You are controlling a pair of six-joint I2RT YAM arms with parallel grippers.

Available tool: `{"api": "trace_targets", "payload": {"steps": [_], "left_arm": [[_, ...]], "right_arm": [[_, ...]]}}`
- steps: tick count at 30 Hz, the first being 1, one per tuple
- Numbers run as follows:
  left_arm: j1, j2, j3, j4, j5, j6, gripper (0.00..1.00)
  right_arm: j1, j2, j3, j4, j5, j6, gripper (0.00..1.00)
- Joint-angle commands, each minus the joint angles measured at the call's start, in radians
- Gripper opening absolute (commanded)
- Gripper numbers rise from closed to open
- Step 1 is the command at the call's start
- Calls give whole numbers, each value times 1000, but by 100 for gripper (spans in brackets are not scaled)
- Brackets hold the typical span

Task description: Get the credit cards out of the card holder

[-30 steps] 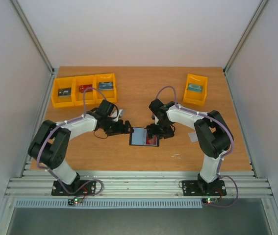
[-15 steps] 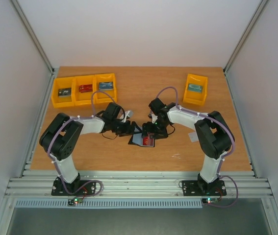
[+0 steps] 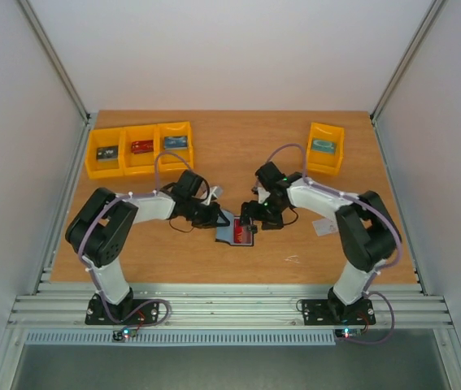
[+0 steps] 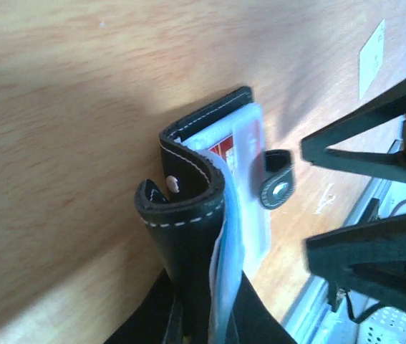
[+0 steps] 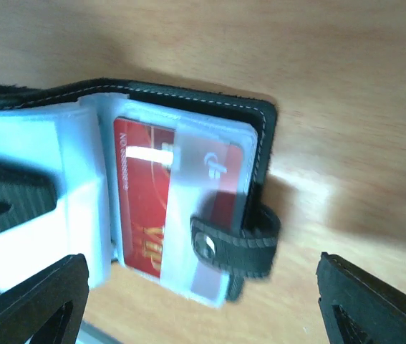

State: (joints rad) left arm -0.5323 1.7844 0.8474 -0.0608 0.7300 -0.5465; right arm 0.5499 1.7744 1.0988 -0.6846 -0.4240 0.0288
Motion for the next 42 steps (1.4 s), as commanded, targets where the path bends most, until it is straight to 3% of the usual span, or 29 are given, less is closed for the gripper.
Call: {"api": "trace_targets", "payload": {"steps": [1,9,15,19,22,25,28,34,37,40,41,42], "left_arm": [[0,-91,188,-344,-15,186,0],[0,-284,628,-835,-22,712,0],[0,-375,940,-1099,119,1062,0],[-1,-416,1067,-1141,167,1085,0],[-1,-432,1125,-1112,215,1016,0],[-4,-431,1152,-1099,264,970,0],[-7,-425,1157,-1058,290,924,0],[-8,-421,1155,-1029,318,872,0],[-8,-422,1145,-1019,332,867,0],[-9,-423,1139,-997,340,847,0],[-8,-424,1134,-966,341,810,0],[-9,-424,1130,-957,344,801,0]], "right_arm": [[-72,-239,-25,-1,-26,-115,89],[-146,-694,97,-67,-300,-425,98],[-150,-730,336,-179,-512,-565,99],[-151,-731,443,-213,-548,-601,99],[-152,-711,489,-204,-561,-583,98],[-150,-653,549,-229,-499,-527,99],[-147,-589,620,-286,-536,-522,98],[-132,-610,572,-182,-528,-481,98],[-129,-595,567,-140,-587,-448,89],[-126,-572,564,-120,-638,-423,73],[-125,-561,564,-123,-662,-413,49],[-125,-562,560,-119,-677,-409,42]]}}
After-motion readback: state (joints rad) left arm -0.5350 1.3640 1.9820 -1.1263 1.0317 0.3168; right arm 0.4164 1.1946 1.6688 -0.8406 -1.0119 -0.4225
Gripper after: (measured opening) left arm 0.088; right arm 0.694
